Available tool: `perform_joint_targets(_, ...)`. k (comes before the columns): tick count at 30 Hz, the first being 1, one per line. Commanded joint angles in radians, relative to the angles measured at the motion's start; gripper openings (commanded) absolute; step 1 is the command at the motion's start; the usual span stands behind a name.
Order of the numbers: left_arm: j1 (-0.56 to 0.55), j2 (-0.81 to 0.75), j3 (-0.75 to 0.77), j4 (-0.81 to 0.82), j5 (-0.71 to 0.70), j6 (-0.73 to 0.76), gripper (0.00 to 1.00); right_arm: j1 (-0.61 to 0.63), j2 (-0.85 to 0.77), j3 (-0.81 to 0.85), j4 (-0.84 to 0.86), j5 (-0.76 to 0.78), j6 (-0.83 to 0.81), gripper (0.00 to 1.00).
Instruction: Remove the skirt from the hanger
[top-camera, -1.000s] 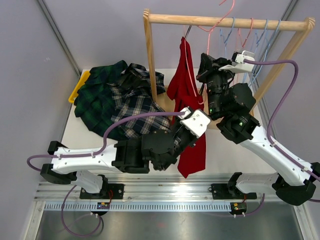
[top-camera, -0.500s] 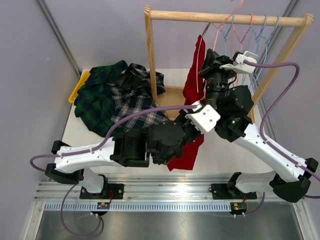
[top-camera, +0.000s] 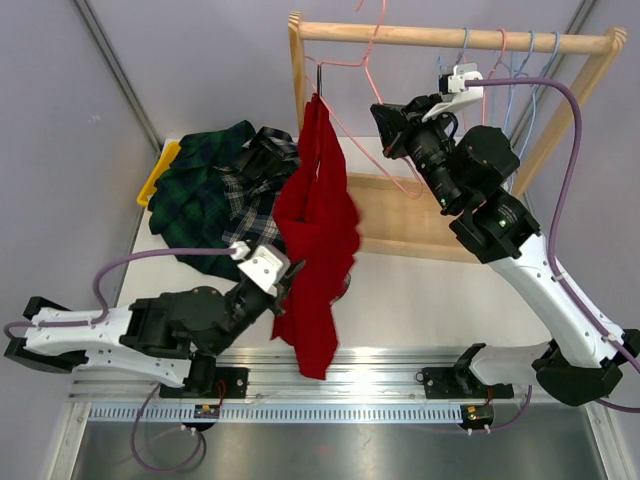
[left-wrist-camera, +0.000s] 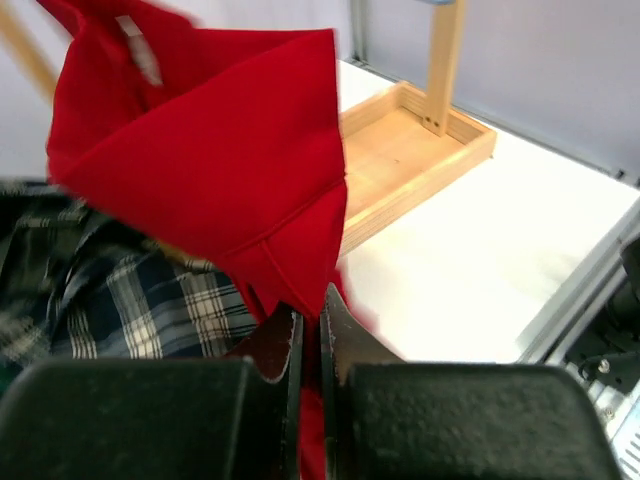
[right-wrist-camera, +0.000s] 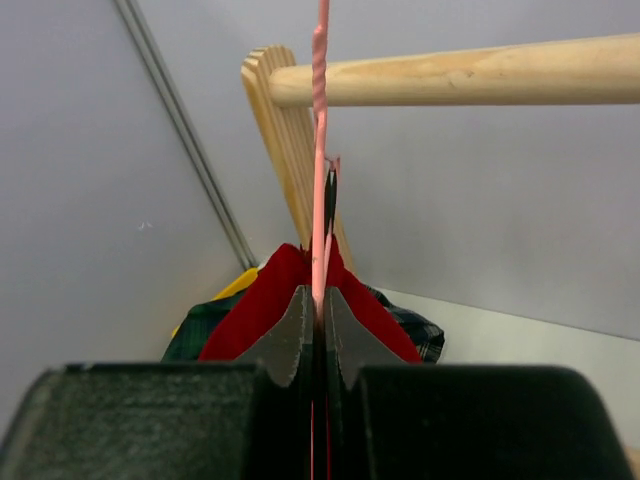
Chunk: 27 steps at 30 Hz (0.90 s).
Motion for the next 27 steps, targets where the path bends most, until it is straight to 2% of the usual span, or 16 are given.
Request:
perform_joint_targets(1,0.037,-0.072,-0.076,0.152,0.026,-0.096,0.00,-0.018,-0.018,0.073,0.051,-0.097,0.048,0.00)
perform_joint_targets(6,0.053,-0.058,-0.062,0.169,-0.058,-0.043,0.00,-0.018,0.016,0.166,-0.072,-0.077,0.066,0.00)
perform_joint_targets(8,0.086,-0.034,-0.058,0.205,-0.107,-0.018,0.00,-0.018,0.011,0.198,-0.112,-0.082,0.087,0.00)
perform_joint_targets(9,0.137,-0.009,-0.053,0.232,-0.104,-0.006,0.00,-0.020,0.002,0.203,-0.144,-0.089,0.101,0.00)
perform_joint_targets(15,0.351,0.083,-0.039,0.372,0.070,-0.004,0.00,-0.018,-0.096,0.247,-0.388,-0.142,0.163,0.00)
perform_joint_targets(18,0.447,0.155,0.027,0.384,0.169,-0.006,0.00,-0.018,-0.154,0.260,-0.521,-0.163,0.205,0.00)
perform_joint_targets(23,0.595,0.388,0.191,0.361,0.310,-0.012,0.00,-0.018,-0.237,0.280,-0.708,-0.191,0.308,0.00)
perform_joint_targets(27,0.696,0.488,0.344,0.341,0.309,0.016,0.00,-0.018,-0.242,0.324,-0.938,-0.157,0.396,0.00)
